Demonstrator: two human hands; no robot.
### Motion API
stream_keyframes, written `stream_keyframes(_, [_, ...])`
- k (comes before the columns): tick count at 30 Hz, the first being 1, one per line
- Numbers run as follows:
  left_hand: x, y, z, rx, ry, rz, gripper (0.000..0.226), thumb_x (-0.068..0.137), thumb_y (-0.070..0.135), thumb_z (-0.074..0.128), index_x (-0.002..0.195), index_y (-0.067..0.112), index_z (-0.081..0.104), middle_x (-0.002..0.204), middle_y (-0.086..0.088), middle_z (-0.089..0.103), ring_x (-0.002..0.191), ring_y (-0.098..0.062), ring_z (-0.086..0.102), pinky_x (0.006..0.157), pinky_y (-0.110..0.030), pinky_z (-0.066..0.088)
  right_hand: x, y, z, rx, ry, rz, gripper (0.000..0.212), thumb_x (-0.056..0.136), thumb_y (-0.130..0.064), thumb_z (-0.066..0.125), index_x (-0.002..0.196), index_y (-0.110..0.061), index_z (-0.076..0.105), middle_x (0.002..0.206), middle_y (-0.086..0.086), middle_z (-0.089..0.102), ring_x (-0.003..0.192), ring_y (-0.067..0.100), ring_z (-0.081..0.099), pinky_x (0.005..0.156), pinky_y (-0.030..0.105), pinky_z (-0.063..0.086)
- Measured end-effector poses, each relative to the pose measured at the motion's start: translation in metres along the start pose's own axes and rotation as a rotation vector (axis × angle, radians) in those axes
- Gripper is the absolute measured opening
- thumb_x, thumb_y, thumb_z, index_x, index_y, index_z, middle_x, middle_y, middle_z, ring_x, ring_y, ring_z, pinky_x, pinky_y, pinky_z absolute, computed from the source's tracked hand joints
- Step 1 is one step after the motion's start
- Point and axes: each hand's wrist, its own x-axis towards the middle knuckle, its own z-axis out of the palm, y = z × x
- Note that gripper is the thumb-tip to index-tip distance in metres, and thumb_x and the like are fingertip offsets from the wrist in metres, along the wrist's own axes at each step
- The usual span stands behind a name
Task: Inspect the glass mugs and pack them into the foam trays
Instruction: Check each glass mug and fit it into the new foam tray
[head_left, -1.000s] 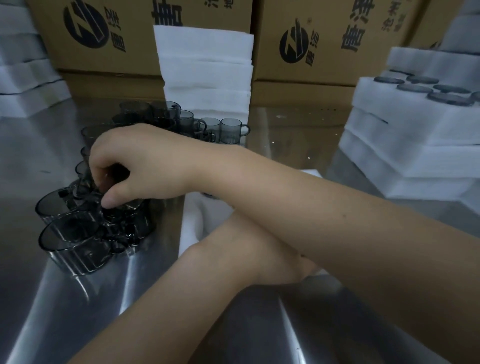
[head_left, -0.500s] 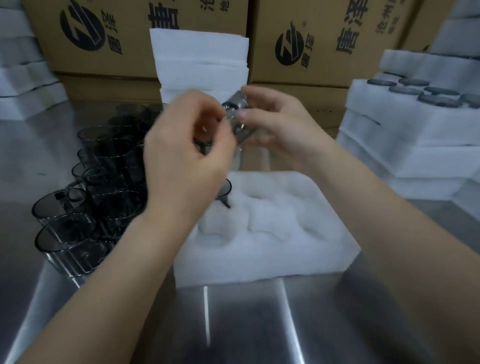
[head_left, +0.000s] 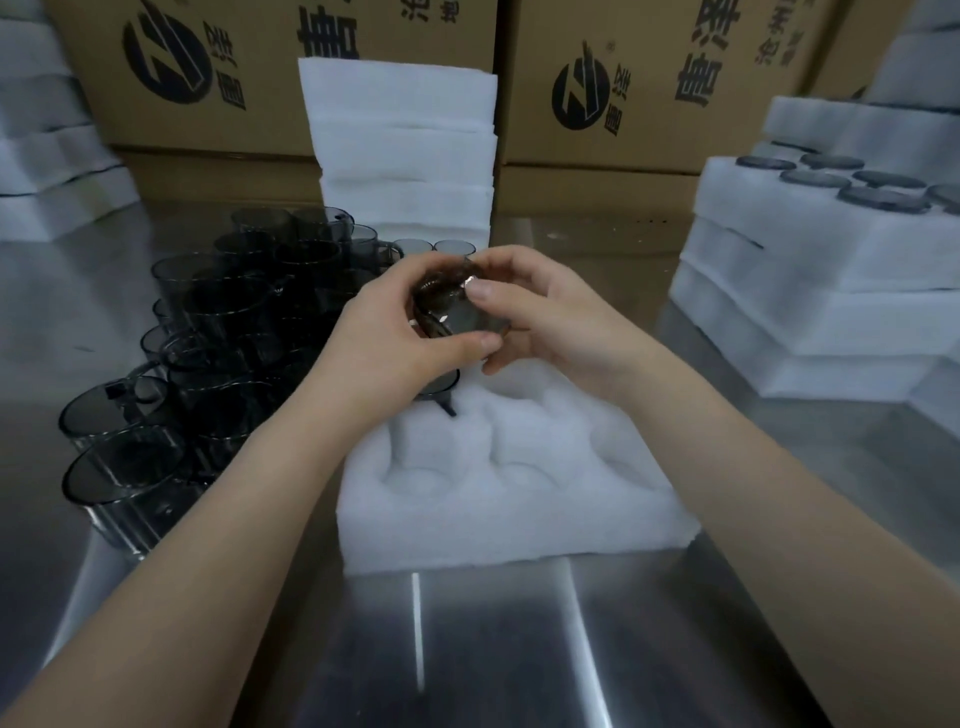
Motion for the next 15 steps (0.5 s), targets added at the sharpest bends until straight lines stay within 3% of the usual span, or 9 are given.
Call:
stream_keyframes(3, [0.0003, -0.0015, -0.0006, -0.037, 0.031, -0.020, 0.058, 0.070, 0.015, 0.086, 0.122, 0.024, 0.062, 0.112, 0.009, 0.069, 0.107, -0.004, 0.063, 0.099, -0.032, 0.049, -0.0008, 0.0010, -0.0044, 0.061, -0.038, -0.007, 0.036, 0.093, -0.011, 0.062, 0.128, -0.006, 0.054, 0.116, 0.018, 0.063, 0.075, 0.022, 0.063, 0.070, 0.037, 0.058])
stream_keyframes(8, [-0.0032, -0.0019, -0.0005, -0.048, -0.013, 0.012, 0.058, 0.069, 0.011, 0.085, 0.122, 0.025, 0.065, 0.107, 0.010, 0.072, 0.103, -0.002, 0.066, 0.093, -0.023, 0.051, -0.0024, 0.0027, -0.0037, 0.020, -0.026, -0.021, 0.040, 0.079, -0.019, 0.072, 0.114, -0.012, 0.054, 0.102, 0.001, 0.064, 0.072, 0.022, 0.063, 0.062, 0.034, 0.057])
stream_keyframes(11, [-0.0038, -0.0006, 0.0003, 0.013, -0.039, 0.061, 0.062, 0.068, 0.008, 0.085, 0.124, 0.027, 0.064, 0.110, 0.011, 0.071, 0.106, -0.003, 0.065, 0.097, -0.027, 0.050, -0.0038, 0.0039, -0.0002, -0.081, 0.025, -0.056, 0.037, 0.080, -0.021, 0.075, 0.106, -0.013, 0.050, 0.098, -0.003, 0.064, 0.069, 0.021, 0.062, 0.056, 0.033, 0.053])
stream_keyframes(15, [-0.0049, -0.0006, 0.0039, 0.084, -0.001, 0.099, 0.072, 0.063, 0.006, 0.087, 0.123, 0.038, 0.061, 0.112, 0.019, 0.068, 0.105, 0.010, 0.060, 0.093, -0.011, 0.044, -0.0039, 0.0036, 0.0030, -0.131, 0.126, -0.094, 0.026, 0.086, -0.023, 0.073, 0.093, -0.014, 0.050, 0.094, 0.004, 0.062, 0.061, 0.014, 0.061, 0.048, 0.028, 0.050])
